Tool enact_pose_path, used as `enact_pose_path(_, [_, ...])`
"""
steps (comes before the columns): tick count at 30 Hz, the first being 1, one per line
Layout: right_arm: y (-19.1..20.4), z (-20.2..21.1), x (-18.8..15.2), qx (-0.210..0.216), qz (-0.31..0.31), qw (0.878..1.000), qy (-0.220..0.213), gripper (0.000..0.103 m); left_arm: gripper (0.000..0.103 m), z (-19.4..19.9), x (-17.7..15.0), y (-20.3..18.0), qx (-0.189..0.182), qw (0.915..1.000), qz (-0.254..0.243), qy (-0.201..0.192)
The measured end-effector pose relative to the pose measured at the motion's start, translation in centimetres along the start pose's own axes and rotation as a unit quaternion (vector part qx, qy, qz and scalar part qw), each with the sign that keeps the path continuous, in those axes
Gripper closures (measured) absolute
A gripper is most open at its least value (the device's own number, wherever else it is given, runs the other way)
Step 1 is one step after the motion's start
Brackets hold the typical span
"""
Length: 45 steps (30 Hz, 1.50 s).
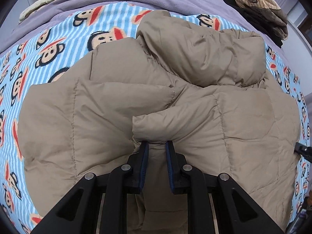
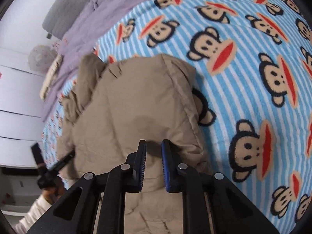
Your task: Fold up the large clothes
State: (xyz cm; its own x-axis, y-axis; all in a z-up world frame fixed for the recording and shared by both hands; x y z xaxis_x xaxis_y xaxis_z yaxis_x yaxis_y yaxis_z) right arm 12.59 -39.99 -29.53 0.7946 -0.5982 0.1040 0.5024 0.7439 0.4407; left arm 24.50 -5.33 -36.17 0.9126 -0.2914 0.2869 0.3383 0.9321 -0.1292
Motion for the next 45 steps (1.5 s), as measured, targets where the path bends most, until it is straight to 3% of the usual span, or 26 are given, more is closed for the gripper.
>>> enact_pose_path(1, [-0.7, -0.7, -0.4, -0.018, 0.007, 1.000, -0.002, 0.096, 0.083, -0.1, 0.0, 0.0, -0.001, 1.0000, 0.000, 0.000])
enact_pose_path(4, [-2.3, -1.6, -1.0, -0.034, 0.022, 0.999, -0.017, 0.103, 0.083, -0.3, 0.0, 0.0, 0.000, 1.0000, -0.004, 0.000])
enact_pose_path(8, [-2.5, -0.5, -1.4, -0.059, 0.035, 0.997, -0.027, 0.103, 0.083, -0.2, 0.0, 0.0, 0.001, 1.0000, -0.003, 0.003])
enact_pose_path(14, [-3.1, 1.1, -2.6, -0.094, 0.019, 0.995, -0.038, 0.103, 0.083, 2.2, -0.1, -0.1, 0.031, 0.9995, 0.000, -0.008])
enact_pose_path(18, [-2.8, 2.4, -3.3, -0.097, 0.012, 0.994, -0.051, 0.100, 0.083, 4.6, -1.4, 0.0, 0.019, 0.9995, 0.010, -0.025])
enact_pose_path(24, [-4.1, 1.2, -4.6, -0.112, -0.006, 0.993, -0.027, 0.099, 0.083, 2.4, -5.3, 0.6, 0.046, 0.9987, -0.009, 0.019])
enact_pose_path(29, [-4.9, 0.3, -5.3, -0.112, -0.023, 0.993, -0.015, 0.099, 0.083, 3.4, -5.1, 0.8, 0.066, 0.9974, -0.009, 0.027])
enact_pose_path(34, [-4.1, 3.1, -6.3, -0.095, -0.028, 0.995, -0.022, 0.099, 0.083, 7.2, -5.6, 0.8, 0.065, 0.9978, -0.010, 0.012])
enact_pose_path(39, [-3.1, 6.3, -9.2, -0.063, -0.030, 0.997, -0.025, 0.098, 0.083, 10.7, -7.5, 0.6, 0.074, 0.9972, -0.006, 0.001])
enact_pose_path(45, [-1.6, 7.3, -13.0, -0.041, -0.030, 0.999, -0.008, 0.098, 0.083, 13.7, -10.5, -0.2, 0.073, 0.9973, 0.008, 0.000])
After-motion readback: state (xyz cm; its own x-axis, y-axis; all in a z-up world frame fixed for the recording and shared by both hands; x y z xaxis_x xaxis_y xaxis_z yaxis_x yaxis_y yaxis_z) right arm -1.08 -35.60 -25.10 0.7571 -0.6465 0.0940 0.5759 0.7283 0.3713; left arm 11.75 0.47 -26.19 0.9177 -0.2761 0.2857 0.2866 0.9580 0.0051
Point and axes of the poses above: each gripper's, at about its wrist camera, not at the fingertips, and z roughly against the way its jaws point, y to its left, x to its top, the point moved 9 cm from there along -z, roughly the way its jaws point, and after that the axes turned 6 degrees about -z, right-handed, at the moved point
